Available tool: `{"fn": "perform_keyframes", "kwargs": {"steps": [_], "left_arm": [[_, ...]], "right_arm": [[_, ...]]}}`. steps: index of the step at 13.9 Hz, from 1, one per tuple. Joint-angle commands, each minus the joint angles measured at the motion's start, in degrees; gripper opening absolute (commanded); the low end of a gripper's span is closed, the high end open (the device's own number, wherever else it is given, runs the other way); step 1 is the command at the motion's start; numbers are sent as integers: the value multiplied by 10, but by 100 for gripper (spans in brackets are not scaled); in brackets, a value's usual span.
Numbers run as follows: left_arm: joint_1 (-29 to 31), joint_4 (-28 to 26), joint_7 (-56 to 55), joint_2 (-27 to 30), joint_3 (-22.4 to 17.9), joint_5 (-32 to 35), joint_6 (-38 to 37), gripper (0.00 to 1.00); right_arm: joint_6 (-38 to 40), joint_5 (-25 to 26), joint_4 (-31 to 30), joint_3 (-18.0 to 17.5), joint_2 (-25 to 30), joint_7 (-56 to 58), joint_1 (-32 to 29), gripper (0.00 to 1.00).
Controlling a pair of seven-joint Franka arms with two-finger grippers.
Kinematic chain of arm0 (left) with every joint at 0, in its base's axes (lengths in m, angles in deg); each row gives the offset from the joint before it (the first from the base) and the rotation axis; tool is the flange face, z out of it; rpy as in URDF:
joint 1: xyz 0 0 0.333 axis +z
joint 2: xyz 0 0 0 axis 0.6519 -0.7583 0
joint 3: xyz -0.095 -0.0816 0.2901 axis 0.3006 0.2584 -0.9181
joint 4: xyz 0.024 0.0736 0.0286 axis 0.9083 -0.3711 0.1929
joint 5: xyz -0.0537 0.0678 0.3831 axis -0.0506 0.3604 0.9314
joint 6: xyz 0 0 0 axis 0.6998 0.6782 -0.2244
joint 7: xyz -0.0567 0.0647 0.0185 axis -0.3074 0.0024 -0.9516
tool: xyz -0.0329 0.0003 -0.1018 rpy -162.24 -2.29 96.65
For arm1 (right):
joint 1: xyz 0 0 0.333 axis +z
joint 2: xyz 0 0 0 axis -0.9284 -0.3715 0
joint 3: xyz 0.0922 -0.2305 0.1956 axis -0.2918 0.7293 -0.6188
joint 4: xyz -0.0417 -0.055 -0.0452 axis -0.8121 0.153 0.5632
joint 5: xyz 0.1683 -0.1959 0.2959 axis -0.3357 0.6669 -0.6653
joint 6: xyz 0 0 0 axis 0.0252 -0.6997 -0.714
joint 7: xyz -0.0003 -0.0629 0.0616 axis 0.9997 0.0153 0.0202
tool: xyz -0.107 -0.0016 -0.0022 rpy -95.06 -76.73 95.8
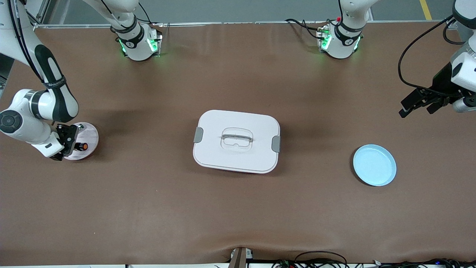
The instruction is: Transfer orange switch to right arm and place
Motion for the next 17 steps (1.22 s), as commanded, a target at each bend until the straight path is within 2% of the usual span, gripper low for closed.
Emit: {"fn": "perform_keyframes", "kwargs": {"steps": [1,6,7,8,10,12,14,17], "left_arm": [[6,15,4,-4,2,-5,-12,100],[3,14,4,-5,-4,-5,-12,100],[-21,14,4,-7,-27,-5,-12,100],[-67,13,2,-8,-73,-5,-13,100],[-161,12,1,-9,-165,-3,-24,100],[-230,12,-4,-8,-232,1,-34,100],[-282,13,-9,-9,-279,5,-37,100],[-321,13,-30,-9,-308,23,-37,100]], "right_arm": [[41,-1,-2,-10,34,-33,-3,100],[195,-40,48,-10,65,-186,9,100],[200,-67,52,-10,74,-197,7,100],[200,-93,54,-7,83,-202,7,100],[207,-110,57,-7,109,-203,7,100],[257,-142,80,-8,125,-208,10,100],[326,-160,121,-9,128,-236,11,100],[346,-162,136,-9,147,-244,9,100]]}}
